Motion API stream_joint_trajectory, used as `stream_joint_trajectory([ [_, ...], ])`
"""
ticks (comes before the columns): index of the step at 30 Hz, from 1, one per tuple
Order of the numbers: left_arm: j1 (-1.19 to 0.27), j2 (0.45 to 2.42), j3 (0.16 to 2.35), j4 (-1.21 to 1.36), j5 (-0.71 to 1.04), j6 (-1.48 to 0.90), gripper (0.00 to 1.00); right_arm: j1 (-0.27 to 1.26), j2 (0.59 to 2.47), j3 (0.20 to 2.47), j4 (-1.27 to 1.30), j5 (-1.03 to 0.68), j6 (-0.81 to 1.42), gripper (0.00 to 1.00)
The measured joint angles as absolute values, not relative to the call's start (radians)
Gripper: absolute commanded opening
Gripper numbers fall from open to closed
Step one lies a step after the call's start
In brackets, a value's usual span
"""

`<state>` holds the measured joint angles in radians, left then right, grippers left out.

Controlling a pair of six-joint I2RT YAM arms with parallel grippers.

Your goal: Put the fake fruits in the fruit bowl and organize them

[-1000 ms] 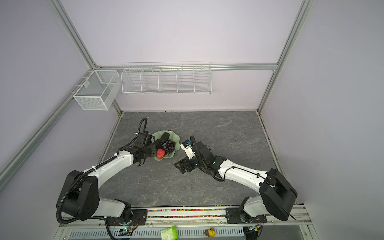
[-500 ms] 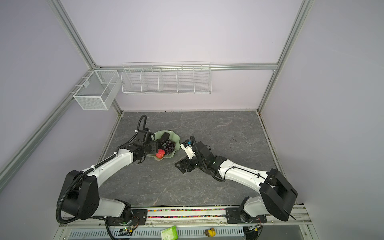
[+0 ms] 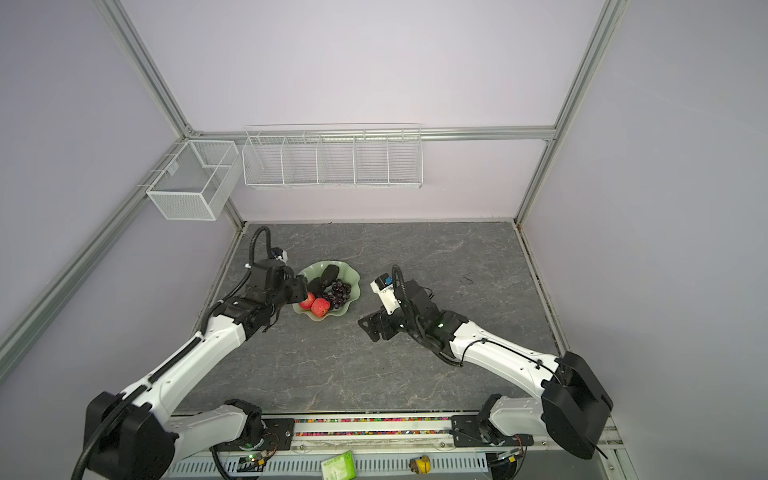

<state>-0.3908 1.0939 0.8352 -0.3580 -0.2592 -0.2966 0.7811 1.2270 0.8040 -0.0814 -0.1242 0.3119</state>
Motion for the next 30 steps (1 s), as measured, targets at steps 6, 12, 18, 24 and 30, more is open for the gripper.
stream_joint_trajectory([
  [6,-0.386,0.841,0.716,-0.276,-0.57,-0.273,1.0,0.506,0.894,0.702,-0.117,0.161,0.287,0.89],
  [12,-0.344,0.912,0.466,-0.07,-0.82,-0.256,1.0,0.329,0.819,0.456,-0.043,0.406,0.292,0.89],
  [18,-0.12,1.1,0.386,0.083,-0.79,-0.276,1.0,0.158,0.945,0.402,0.06,0.458,0.199,0.89],
  [24,-0.078,1.235,0.387,0.334,-0.682,-0.24,1.0,0.037,1.139,0.376,0.311,0.401,0.12,0.89],
  [30,-0.076,1.383,0.382,0.636,-0.492,-0.14,0.99,0.026,1.272,0.359,0.498,0.268,0.06,0.89],
])
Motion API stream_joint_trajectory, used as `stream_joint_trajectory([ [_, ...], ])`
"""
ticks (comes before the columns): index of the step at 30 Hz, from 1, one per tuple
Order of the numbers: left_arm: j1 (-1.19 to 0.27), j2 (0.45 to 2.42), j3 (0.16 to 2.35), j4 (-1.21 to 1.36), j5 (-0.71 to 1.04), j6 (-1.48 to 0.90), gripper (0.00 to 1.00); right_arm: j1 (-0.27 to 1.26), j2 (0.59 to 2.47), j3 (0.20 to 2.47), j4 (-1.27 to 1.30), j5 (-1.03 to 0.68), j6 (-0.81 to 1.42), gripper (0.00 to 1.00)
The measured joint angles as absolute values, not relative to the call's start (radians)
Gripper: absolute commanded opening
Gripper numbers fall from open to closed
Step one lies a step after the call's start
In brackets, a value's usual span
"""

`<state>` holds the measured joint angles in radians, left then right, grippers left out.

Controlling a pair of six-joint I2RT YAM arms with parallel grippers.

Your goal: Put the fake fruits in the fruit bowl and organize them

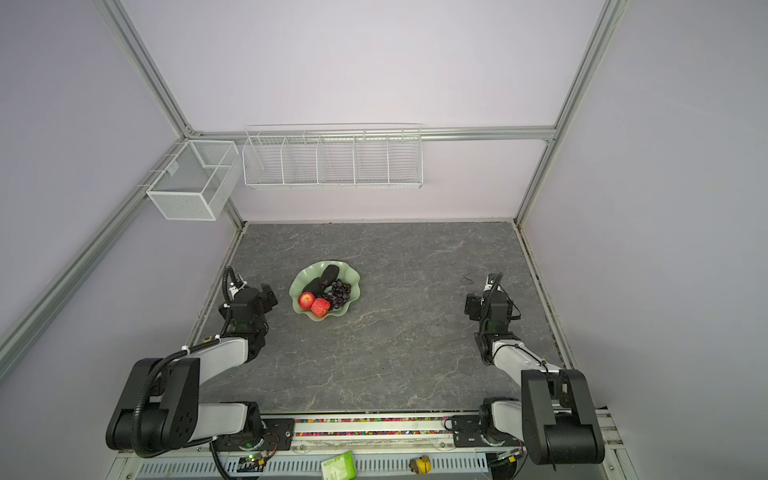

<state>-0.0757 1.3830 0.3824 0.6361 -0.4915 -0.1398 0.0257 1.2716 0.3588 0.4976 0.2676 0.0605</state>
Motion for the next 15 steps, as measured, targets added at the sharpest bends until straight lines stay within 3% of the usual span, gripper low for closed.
stream_joint_trajectory([
  [4,-0.074,1.531,0.364,0.829,-0.386,-0.088,1.0,0.026,1.338,0.359,0.641,0.197,0.022,0.89],
  [15,-0.072,1.54,0.353,0.928,-0.321,-0.058,0.99,0.016,1.53,0.348,0.866,0.053,-0.04,0.89],
])
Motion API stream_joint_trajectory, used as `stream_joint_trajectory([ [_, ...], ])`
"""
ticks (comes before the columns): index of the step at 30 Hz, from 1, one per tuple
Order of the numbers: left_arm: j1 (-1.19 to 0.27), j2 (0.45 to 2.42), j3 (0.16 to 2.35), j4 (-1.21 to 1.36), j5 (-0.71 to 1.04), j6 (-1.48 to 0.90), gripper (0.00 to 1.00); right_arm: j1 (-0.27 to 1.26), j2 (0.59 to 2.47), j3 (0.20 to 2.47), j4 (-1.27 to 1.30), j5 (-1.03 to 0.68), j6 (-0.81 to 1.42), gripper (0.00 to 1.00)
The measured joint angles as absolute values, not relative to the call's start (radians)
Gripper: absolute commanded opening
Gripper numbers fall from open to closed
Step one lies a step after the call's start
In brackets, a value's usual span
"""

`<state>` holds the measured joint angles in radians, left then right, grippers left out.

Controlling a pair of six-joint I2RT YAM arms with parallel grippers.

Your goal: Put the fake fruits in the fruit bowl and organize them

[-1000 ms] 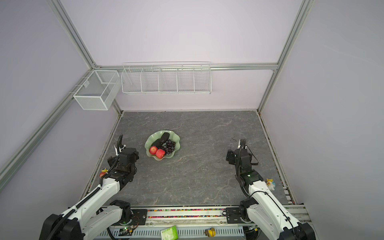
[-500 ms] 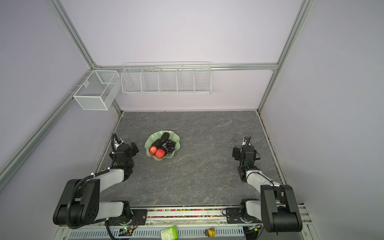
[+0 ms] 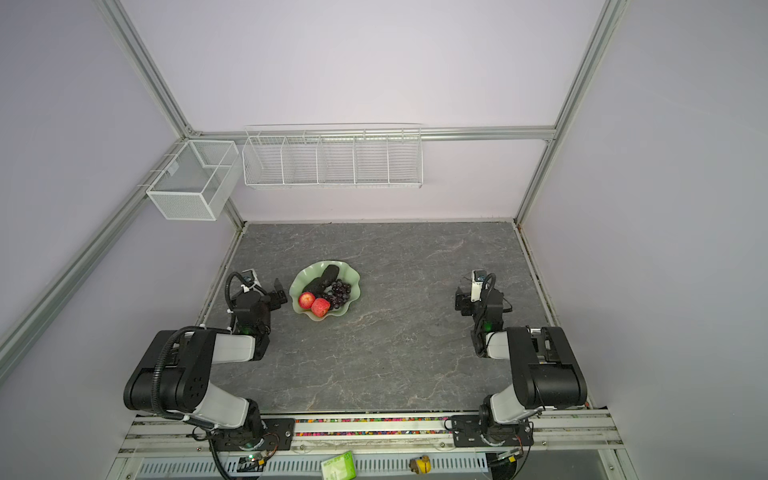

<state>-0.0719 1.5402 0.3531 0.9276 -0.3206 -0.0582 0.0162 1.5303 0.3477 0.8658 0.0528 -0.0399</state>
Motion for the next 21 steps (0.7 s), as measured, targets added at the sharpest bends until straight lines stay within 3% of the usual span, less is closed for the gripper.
stream_joint_trajectory([
  [21,-0.072,1.542,0.369,0.908,-0.32,-0.05,0.99,0.001,1.53,0.358,0.873,0.006,-0.042,0.89],
])
